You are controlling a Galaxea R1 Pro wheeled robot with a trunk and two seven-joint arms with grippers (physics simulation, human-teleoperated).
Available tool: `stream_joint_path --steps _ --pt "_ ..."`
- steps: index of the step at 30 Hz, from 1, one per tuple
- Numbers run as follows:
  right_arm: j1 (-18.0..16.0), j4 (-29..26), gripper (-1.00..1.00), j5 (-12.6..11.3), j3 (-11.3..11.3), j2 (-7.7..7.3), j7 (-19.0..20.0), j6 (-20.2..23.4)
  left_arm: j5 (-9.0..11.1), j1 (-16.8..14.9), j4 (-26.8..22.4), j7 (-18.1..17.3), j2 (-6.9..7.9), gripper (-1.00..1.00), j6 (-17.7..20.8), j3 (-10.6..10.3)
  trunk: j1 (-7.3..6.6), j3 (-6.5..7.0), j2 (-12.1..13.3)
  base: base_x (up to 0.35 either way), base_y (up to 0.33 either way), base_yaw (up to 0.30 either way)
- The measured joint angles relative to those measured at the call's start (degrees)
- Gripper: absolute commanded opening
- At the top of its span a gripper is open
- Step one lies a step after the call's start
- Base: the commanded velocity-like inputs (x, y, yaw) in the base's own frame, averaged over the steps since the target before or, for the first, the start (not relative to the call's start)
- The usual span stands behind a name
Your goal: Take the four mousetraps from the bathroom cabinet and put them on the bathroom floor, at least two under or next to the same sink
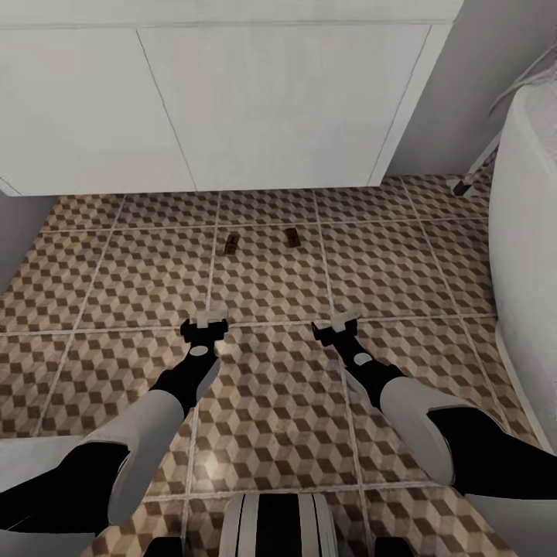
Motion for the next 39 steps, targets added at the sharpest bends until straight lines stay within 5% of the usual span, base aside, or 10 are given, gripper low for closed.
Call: stream_joint_path --steps 15,24,39 --pt "3.82 0.00 1.00 -0.09 -0.05 -2.02 -0.17 -5.43 -0.04 7.94 0.11 -0.35 0.17 1.00 -1.92 0.00 -0.39 3.41 0.20 0.000 0.000 0.000" --pt "4.56 0.00 1.00 -0.11 -0.07 -2.50 -0.25 -5.93 -0.09 10.90 6.35 -0.18 0.28 1.00 -13.94 0.02 -0.62 6.10 0.32 0.000 0.000 0.000" --pt "7.77 -0.01 1.00 -0.11 -0.07 -2.96 -0.34 -6.10 -0.25 11.35 17.89 0.00 0.44 1.00 -27.47 0.06 -1.01 10.81 0.52 0.000 0.000 0.000"
